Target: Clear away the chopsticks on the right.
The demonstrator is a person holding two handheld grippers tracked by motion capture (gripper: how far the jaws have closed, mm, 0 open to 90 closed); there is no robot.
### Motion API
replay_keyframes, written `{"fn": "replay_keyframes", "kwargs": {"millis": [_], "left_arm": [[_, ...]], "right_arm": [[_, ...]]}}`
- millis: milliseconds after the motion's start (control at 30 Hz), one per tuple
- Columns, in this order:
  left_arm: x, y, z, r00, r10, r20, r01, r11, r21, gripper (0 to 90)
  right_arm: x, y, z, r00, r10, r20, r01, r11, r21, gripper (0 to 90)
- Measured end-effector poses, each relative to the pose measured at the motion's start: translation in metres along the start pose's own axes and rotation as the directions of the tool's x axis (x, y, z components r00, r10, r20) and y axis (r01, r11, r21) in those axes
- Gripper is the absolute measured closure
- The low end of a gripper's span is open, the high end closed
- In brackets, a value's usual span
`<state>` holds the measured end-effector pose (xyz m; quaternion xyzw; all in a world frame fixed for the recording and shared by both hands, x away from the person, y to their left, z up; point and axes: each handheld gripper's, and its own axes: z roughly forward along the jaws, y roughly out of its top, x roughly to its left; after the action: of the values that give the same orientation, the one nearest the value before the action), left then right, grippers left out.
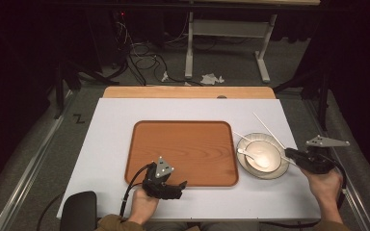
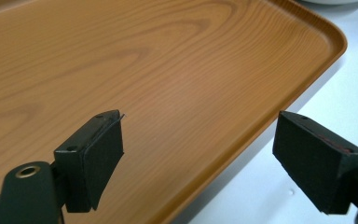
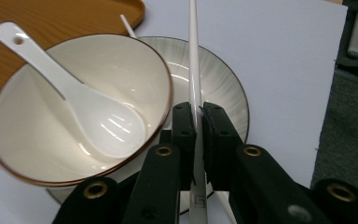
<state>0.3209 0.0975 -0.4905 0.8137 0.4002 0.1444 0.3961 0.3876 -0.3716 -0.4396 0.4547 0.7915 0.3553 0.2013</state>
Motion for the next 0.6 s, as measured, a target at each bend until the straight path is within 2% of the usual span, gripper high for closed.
{"fn": "replay_keyframes", "kwargs": {"millis": [233,400,433,500,600], "left_arm": [[0.001,0.005,0.007,1.0000,-0.007,-0.004,0.007,0.9997,0.024,16.4],[0.000,0.008,0.010,1.0000,0.002,0.005,-0.003,0.9997,0.022,16.4],[0.000,0.009,0.011,1.0000,0.003,0.006,-0.003,0.9998,0.022,16.4],[0.000,0.009,0.010,1.0000,0.003,0.006,-0.003,0.9998,0.022,16.4],[0.000,0.009,0.010,1.0000,0.006,0.001,-0.006,0.9997,0.022,16.4]], "right_arm": [[0.019,-0.003,-0.012,0.9999,-0.010,-0.004,0.010,1.000,-0.009,84.9],[0.032,-0.002,-0.020,0.9998,-0.013,-0.012,0.013,0.999,-0.033,84.9],[0.038,-0.001,-0.022,0.9994,-0.029,-0.015,0.029,0.999,-0.035,84.9],[0.041,0.000,-0.022,0.9993,-0.034,-0.016,0.033,0.999,-0.036,84.9],[0.051,0.004,-0.021,0.9981,-0.049,-0.038,0.047,0.998,-0.036,84.9]]}}
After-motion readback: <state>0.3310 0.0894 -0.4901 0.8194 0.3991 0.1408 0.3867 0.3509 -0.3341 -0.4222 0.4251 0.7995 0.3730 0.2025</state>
